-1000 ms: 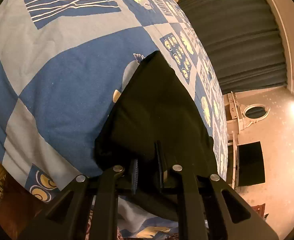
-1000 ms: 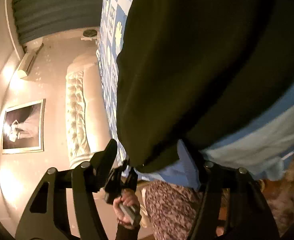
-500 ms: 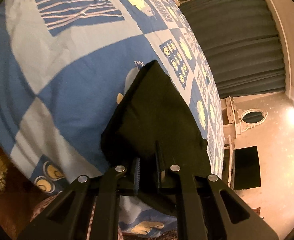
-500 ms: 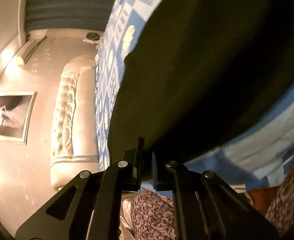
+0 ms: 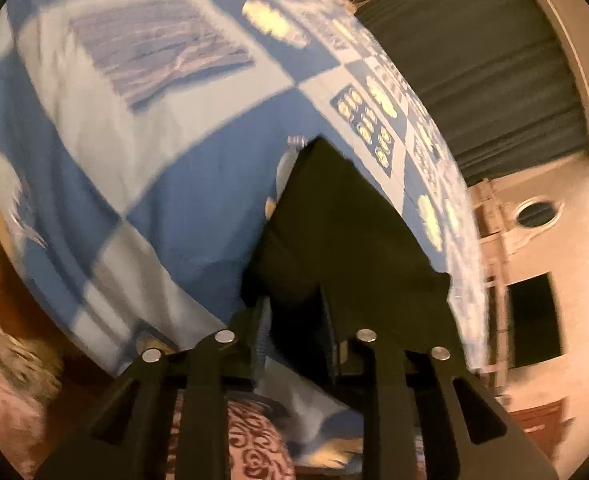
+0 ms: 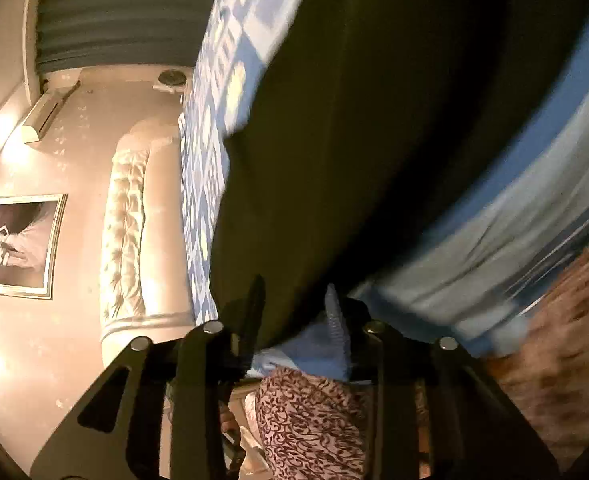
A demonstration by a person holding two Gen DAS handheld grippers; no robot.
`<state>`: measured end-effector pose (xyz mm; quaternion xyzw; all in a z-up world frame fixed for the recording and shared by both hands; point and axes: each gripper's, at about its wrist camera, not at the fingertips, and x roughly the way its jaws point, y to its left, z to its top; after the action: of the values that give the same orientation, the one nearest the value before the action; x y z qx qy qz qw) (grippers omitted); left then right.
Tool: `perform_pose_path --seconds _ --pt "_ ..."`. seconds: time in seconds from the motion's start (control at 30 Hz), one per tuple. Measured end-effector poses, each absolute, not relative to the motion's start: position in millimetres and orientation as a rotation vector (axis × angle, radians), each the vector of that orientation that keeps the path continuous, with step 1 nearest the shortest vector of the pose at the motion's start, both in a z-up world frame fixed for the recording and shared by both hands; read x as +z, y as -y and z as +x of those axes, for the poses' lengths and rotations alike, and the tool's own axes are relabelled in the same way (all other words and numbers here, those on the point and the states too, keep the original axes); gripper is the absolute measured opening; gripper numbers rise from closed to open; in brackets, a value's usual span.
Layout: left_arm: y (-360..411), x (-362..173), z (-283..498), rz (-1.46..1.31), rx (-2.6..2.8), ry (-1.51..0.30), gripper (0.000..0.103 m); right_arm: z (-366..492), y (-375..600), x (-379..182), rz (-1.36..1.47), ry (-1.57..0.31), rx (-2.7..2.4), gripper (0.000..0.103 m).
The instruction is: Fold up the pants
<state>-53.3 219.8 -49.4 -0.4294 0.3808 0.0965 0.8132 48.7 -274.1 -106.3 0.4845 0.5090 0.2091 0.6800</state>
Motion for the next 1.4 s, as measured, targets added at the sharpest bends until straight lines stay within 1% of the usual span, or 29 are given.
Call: perform_pose_path --seconds 0.03,0.07,0.1,0.2,0.27,0.3,0.33,0.37,0.4,0.47,0.5,0.53,0.57,0.63,0.67,0.7,0.73,0.77,0.8,0.83,0.87,0.97,1.1,1.17,1.2,1.23,1.27,1.33,1.4 --pt "-217 -43 -54 -0.886 0.223 -0.807 0.027 51 289 -99 1.078 -1.127 0.453 0.034" --pt "-215 -38 -55 -0.859 0.24 -0.806 0.029 53 312 -90 1.06 -1.093 0.417 0.039" --pt "-213 -34 -56 -0.838 0.254 -0.805 0.031 55 344 -79 1.037 -1.046 0.362 0.042" --pt "-206 -18 -58 -0.768 0.285 -0.778 0.034 58 447 -58 1.024 -0.915 0.17 0.044" --pt "-201 -10 -59 -0.728 0.286 -0.755 0.046 59 516 -50 1.022 -0.837 0.033 0.045" --pt "-197 -7 -56 -0.708 0.276 -0.745 0.057 59 555 -47 1.011 -0.793 -0.048 0.047" --pt "-192 -4 -52 -0.689 0.263 -0.736 0.06 64 592 -46 0.984 -0.778 -0.116 0.048" --pt "-189 -2 -49 -0.685 0.255 -0.733 0.06 68 624 -44 0.936 -0.763 -0.193 0.051" --pt "-185 -2 -45 -0.688 0.242 -0.736 0.06 74 642 -44 0.899 -0.776 -0.237 0.053" --pt "-175 -4 -35 -0.707 0.205 -0.752 0.065 89 679 -52 0.859 -0.814 -0.266 0.054" --pt "-171 -6 -33 -0.714 0.201 -0.75 0.073 100 693 -59 0.855 -0.836 -0.25 0.054" --pt "-166 -7 -29 -0.728 0.19 -0.745 0.076 108 701 -64 0.842 -0.859 -0.235 0.057" --pt "-159 -9 -24 -0.741 0.172 -0.749 0.076 118 707 -68 0.818 -0.886 -0.224 0.061" --pt "-146 -13 -17 -0.753 0.154 -0.769 0.08 137 713 -79 0.721 -0.947 -0.22 0.065" --pt "-140 -16 -15 -0.761 0.152 -0.78 0.08 141 704 -79 0.702 -0.956 -0.212 0.071" --pt "-134 -18 -13 -0.771 0.152 -0.785 0.08 148 700 -81 0.678 -0.97 -0.193 0.074" --pt "-128 -21 -11 -0.787 0.147 -0.792 0.081 153 696 -82 0.655 -0.981 -0.185 0.075" --pt "-122 -24 -9 -0.797 0.144 -0.803 0.081 157 689 -80 0.612 -0.989 -0.182 0.065" --pt "-119 -27 -7 -0.802 0.145 -0.811 0.081 160 679 -80 0.573 -0.998 -0.171 0.048" --pt "-114 -31 -5 -0.811 0.144 -0.824 0.081 161 669 -77 0.531 -1.019 -0.149 0.013" --pt "-110 -35 -3 -0.819 0.144 -0.836 0.081 163 663 -81 0.506 -1.046 -0.118 0.01" --pt "-99 -42 1 -0.827 0.152 -0.856 0.081 164 657 -71 0.416 -1.052 -0.102 0.008" --pt "-91 -39 4 -0.795 0.148 -0.846 0.083 167 674 -51 0.39 -0.972 -0.147 0.008" --pt "-88 -38 3 -0.784 0.141 -0.842 0.083 174 680 -60 0.422 -0.992 -0.151 0.01" --pt "-88 -38 3 -0.782 0.14 -0.843 0.083 176 681 -71 0.427 -1.031 -0.156 0.011" --pt "-88 -39 3 -0.777 0.14 -0.845 0.083 175 682 -75 0.432 -1.035 -0.156 0.013" --pt "-87 -40 3 -0.772 0.138 -0.846 0.083 171 683 -73 0.453 -1.013 -0.164 0.023" --pt "-86 -41 2 -0.753 0.133 -0.849 0.083 159 689 -61 0.529 -0.931 -0.234 0.029" --pt "-84 -41 3 -0.735 0.132 -0.852 0.083 141 691 -45 0.641 -0.796 -0.24 0.036"
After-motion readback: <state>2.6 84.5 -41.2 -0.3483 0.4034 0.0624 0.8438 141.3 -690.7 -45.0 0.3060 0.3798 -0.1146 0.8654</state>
